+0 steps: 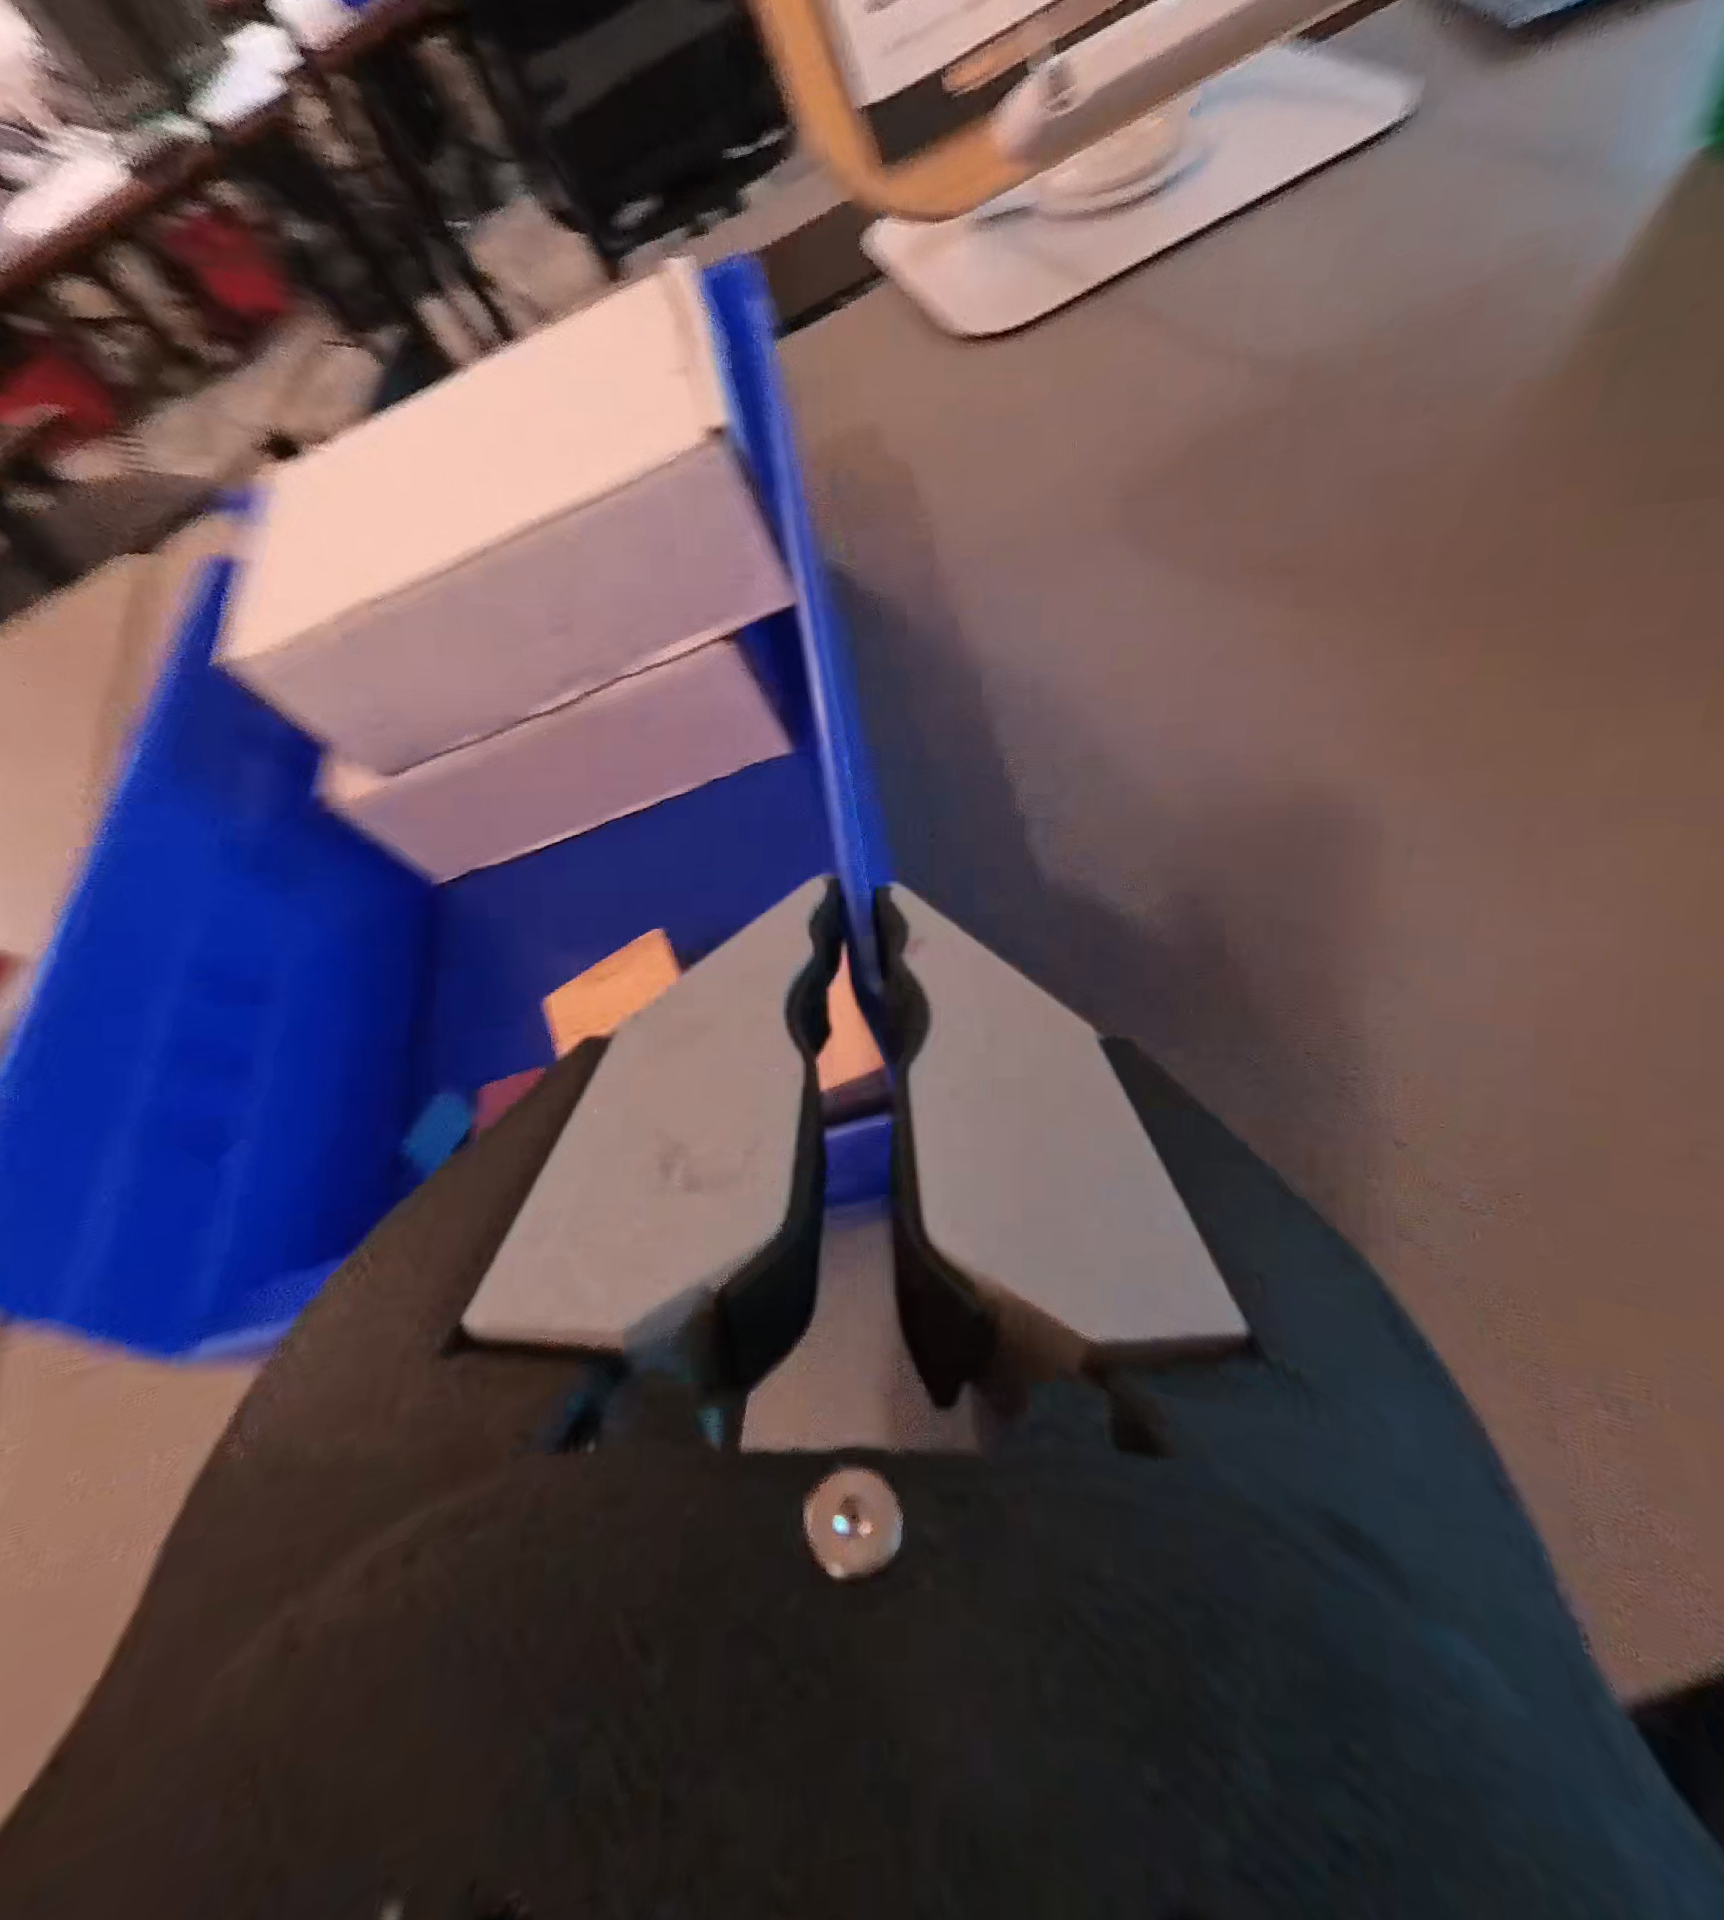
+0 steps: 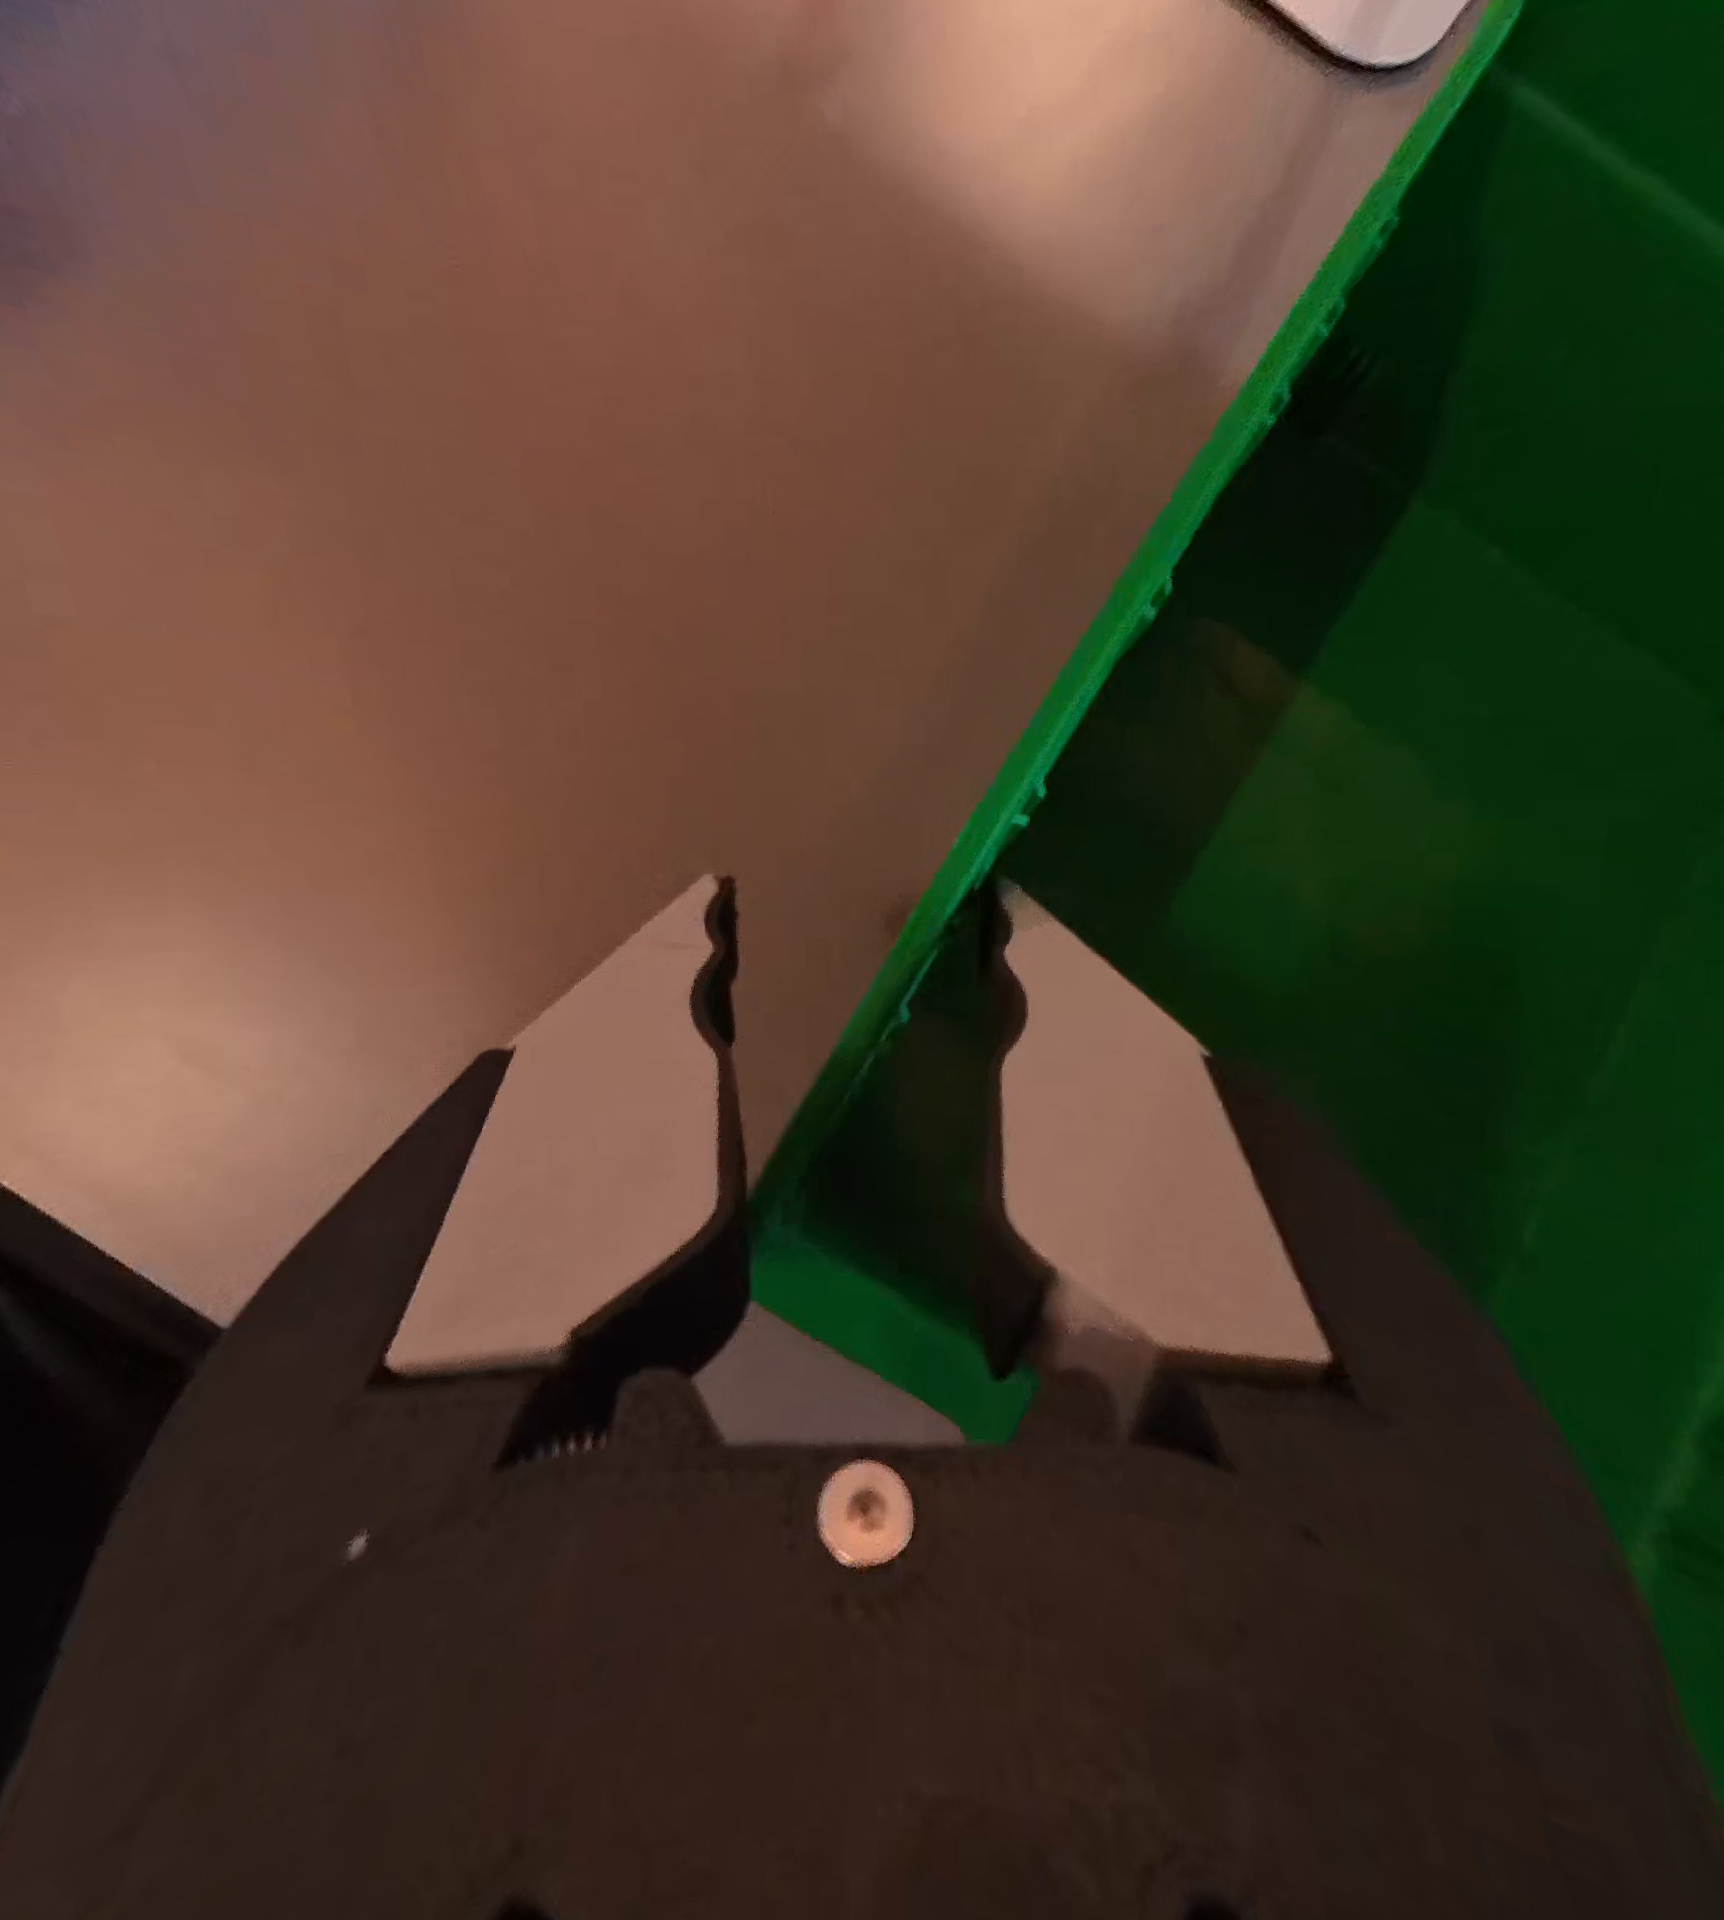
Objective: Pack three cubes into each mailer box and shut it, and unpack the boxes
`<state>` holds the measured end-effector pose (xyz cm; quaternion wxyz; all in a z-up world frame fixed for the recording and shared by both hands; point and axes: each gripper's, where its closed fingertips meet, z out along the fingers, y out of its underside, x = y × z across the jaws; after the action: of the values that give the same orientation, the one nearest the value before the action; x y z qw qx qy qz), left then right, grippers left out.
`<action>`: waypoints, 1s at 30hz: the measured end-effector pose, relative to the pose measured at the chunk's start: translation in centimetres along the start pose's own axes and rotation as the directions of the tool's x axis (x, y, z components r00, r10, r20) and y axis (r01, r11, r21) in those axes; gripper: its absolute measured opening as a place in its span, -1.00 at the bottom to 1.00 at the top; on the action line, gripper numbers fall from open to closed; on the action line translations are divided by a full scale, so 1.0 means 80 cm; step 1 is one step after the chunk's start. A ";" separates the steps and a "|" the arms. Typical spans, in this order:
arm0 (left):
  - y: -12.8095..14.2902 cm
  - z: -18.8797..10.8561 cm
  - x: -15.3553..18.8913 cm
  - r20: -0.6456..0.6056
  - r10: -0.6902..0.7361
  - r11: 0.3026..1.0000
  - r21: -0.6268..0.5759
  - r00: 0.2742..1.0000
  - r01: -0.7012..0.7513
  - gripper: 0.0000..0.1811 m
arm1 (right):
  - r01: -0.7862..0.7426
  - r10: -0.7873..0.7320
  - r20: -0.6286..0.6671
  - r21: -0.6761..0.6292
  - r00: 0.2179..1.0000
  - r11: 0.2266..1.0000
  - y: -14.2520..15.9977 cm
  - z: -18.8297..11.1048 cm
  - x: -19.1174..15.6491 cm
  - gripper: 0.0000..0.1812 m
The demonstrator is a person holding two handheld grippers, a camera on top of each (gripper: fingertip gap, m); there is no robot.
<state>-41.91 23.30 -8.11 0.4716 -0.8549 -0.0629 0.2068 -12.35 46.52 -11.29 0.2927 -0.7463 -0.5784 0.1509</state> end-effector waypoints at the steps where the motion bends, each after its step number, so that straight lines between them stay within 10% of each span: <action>1: 0.005 -0.004 -0.016 0.048 0.009 1.000 -0.009 0.999 -0.009 -0.96 | -0.007 0.007 0.019 -0.004 1.000 1.000 0.003 -0.001 0.001 -0.50; 11: 0.055 -0.033 -0.124 0.192 -0.199 0.977 -0.035 0.961 0.210 -0.94 | -0.043 0.044 0.020 -0.029 0.999 0.999 0.023 -0.016 0.027 -0.58; 30: 0.040 -0.021 -0.050 -0.032 -0.139 0.987 -0.087 0.990 0.136 -0.84 | 0.020 -0.017 0.062 -0.058 0.998 0.998 0.039 -0.033 0.019 -0.77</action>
<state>-45.09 19.02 -8.77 0.4492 -0.8715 -0.1216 0.1545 -8.05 46.78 -10.97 0.2541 -0.7442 -0.5982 0.1542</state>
